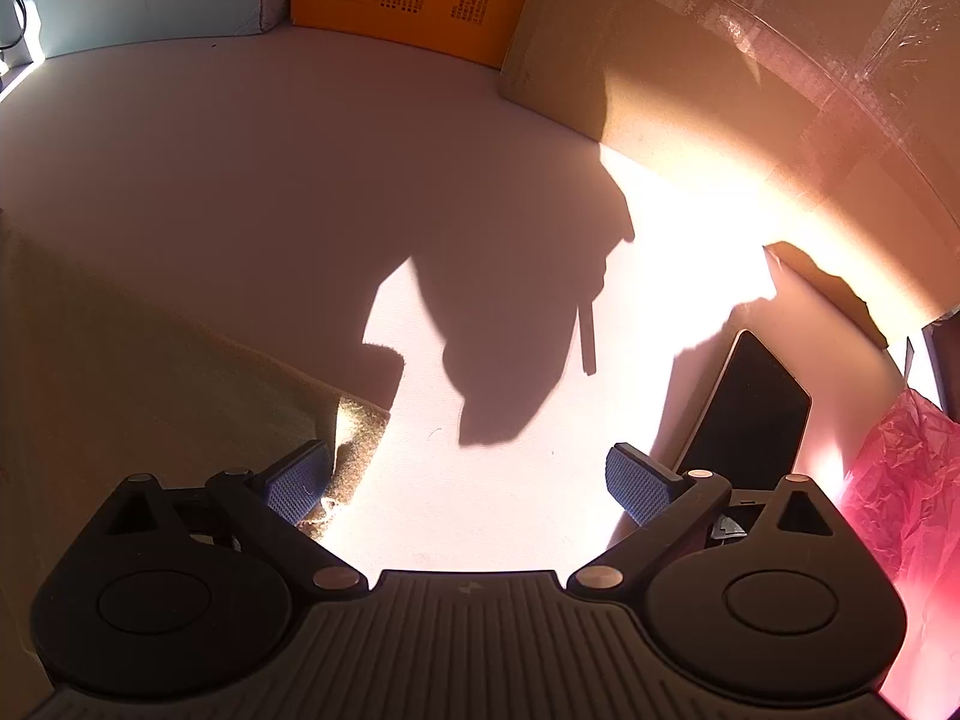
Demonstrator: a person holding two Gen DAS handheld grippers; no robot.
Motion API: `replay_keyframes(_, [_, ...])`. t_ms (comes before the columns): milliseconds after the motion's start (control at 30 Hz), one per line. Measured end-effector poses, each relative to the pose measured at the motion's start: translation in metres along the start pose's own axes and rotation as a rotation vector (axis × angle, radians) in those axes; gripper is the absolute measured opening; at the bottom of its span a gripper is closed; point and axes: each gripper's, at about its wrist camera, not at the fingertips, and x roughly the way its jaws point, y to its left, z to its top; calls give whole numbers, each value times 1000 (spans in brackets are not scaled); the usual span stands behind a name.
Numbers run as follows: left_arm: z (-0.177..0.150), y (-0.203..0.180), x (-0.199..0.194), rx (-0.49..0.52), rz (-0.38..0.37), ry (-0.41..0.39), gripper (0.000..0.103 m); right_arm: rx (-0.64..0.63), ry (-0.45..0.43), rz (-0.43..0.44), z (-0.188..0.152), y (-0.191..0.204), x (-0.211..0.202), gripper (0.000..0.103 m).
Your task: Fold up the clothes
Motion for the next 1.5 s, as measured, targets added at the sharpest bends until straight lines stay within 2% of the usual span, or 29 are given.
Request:
replay_keyframes(533, [-6, 5, -18, -13, 47, 5, 86, -13, -9, -34, -12, -17, -21, 100])
replay_keyframes(700, [-8, 7, -23, -37, 52, 17, 86, 0, -65, -32, -22, -21, -42, 100])
replay_keyframes(833, [-10, 8, -29, -40, 52, 29, 86, 0, -114, -9, -36, -3, -69, 100])
replay_keyframes(900, [-12, 7, -32, -40, 53, 32, 86, -10, -131, 5, -19, -3, -64, 100])
replay_keyframes(967, [-13, 7, -34, -44, 51, 38, 86, -13, -143, 23, -50, -5, -77, 100])
replay_keyframes(1033, [-17, 8, -39, -47, 43, 46, 86, -10, -152, 55, -61, -12, -85, 100])
replay_keyframes(1133, [-26, 12, -50, -45, 18, 44, 86, 6, -170, 133, -76, -2, -100, 100])
replay_keyframes(1233, [-48, 24, -65, -43, -44, 24, 86, 23, -187, 243, -103, 1, -116, 100])
replay_keyframes(1367, [-87, 44, -86, -73, -163, 6, 86, 53, -140, 375, -132, 9, -112, 100])
replay_keyframes(1500, [-123, 57, -98, -120, -257, 41, 86, 143, -100, 497, -166, 12, -110, 100])
